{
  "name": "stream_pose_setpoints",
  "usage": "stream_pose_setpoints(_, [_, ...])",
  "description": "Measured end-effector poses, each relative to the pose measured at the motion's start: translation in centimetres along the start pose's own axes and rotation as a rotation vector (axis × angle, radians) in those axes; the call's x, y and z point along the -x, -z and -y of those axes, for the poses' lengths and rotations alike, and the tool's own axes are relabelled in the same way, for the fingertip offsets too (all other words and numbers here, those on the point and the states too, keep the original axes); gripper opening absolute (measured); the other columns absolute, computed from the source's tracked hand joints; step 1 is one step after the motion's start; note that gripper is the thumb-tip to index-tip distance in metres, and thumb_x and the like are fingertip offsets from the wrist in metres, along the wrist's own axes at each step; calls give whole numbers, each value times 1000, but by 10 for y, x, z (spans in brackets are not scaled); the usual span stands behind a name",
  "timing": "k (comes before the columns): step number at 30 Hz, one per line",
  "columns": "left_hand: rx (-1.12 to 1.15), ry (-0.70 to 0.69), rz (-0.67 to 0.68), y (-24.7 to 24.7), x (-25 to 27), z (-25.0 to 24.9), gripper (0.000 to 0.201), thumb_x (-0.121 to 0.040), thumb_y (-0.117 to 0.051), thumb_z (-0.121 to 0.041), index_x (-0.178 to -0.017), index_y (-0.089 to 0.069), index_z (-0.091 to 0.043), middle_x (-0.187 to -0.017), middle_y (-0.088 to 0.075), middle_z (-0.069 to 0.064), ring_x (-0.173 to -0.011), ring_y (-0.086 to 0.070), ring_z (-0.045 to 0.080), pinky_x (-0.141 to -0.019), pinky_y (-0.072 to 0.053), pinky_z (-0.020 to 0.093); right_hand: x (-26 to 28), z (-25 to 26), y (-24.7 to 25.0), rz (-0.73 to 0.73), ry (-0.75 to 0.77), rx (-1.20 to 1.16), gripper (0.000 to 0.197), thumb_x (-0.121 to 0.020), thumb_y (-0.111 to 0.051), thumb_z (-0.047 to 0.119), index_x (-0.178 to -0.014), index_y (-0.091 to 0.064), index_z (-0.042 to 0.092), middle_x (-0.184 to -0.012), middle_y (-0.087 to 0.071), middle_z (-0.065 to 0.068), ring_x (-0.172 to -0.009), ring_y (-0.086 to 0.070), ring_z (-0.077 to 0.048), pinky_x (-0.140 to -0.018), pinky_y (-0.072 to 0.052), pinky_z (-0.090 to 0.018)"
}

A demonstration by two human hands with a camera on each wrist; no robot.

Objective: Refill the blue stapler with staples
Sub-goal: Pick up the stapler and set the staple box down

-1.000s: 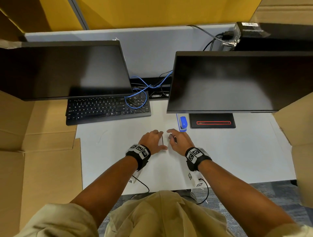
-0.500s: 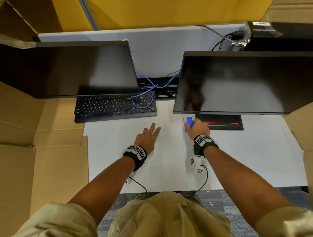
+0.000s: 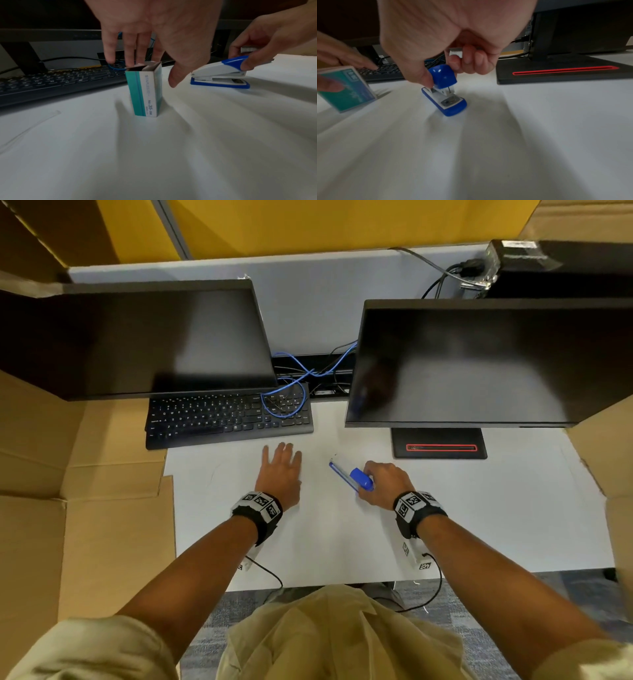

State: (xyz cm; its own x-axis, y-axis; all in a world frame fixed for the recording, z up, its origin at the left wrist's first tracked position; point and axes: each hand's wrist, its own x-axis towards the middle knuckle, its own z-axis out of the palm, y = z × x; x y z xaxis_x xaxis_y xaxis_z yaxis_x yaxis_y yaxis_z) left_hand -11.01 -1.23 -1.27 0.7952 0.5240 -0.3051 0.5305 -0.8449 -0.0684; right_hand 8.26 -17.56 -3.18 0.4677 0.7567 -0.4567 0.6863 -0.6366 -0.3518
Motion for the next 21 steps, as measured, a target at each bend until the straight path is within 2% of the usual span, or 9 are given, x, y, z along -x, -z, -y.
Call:
stream_pose_setpoints(1, [13, -58, -29, 4, -3, -8, 65, -89, -54, -32, -146, -32, -10, -156, -27, 14, -144, -24, 32, -119, -15, 53, 1, 1, -1, 5, 15, -8, 34, -72, -71, 39, -97, -55, 22, -87, -66, -3, -74, -61, -23, -67, -50, -31])
stream_pose_setpoints(3, [106, -204, -68, 10, -9, -29, 58, -89, -56, -22, -142, -39, -7, -153, -34, 15, -139, -33, 33, -115, -26, 48, 4, 3, -2, 11, 44, -14, 34, -70, -72, 38, -96, -56, 22, -89, -67, -2, -75, -60, -23, -68, -49, -30])
stream_pose_setpoints(5, [230, -346, -61, 12, -12, -52, 52, -86, -60, -9, -136, -47, -6, -144, -46, 15, -124, -48, 33, -100, -44, 45, 6, 7, -3, 24, 60, -20, 36, -68, -74, 35, -97, -57, 23, -93, -67, -2, -77, -61, -23, -70, -50, -30])
stream_pose_setpoints(7, [308, -409, -26, 10, -15, -70, 48, -83, -61, -4, -130, -51, -7, -130, -56, 12, -108, -56, 30, -84, -53, 42, 8, 11, -4, 25, 76, -29, 40, -68, -75, 31, -102, -56, 21, -98, -66, -3, -82, -61, -24, -73, -50, -31])
stream_pose_setpoints(9, [341, -389, 38, 7, -18, -84, 42, -86, -60, -6, -126, -51, -9, -121, -58, 11, -102, -57, 29, -80, -53, 40, 10, 13, -6, 7, 73, -19, 42, -71, -74, 32, -106, -55, 18, -103, -66, -4, -89, -63, -27, -79, -52, -35])
stream_pose_setpoints(12, [344, -350, 103, 5, -23, -93, 33, -90, -57, -11, -122, -51, -9, -115, -59, 12, -101, -59, 30, -84, -52, 41, 11, 14, -9, -23, 50, -8, 40, -73, -74, 32, -104, -56, 16, -104, -66, -5, -92, -63, -28, -82, -52, -37])
stream_pose_setpoints(16, [308, -329, 110, 0, -25, -95, 30, -90, -57, -9, -120, -54, -9, -108, -59, 12, -96, -60, 31, -79, -51, 39, 15, 13, -17, -46, 34, -3, 39, -74, -73, 36, -102, -56, 16, -102, -66, -5, -90, -63, -27, -80, -51, -36])
stream_pose_setpoints(21, [333, -304, 78, -1, -19, -94, 41, -77, -64, 4, -115, -54, -9, -109, -56, 13, -91, -59, 31, -75, -51, 38, 18, 11, -25, -76, -21, -58, 32, -77, -72, 34, -98, -57, 16, -95, -68, -6, -81, -61, -25, -72, -48, -33])
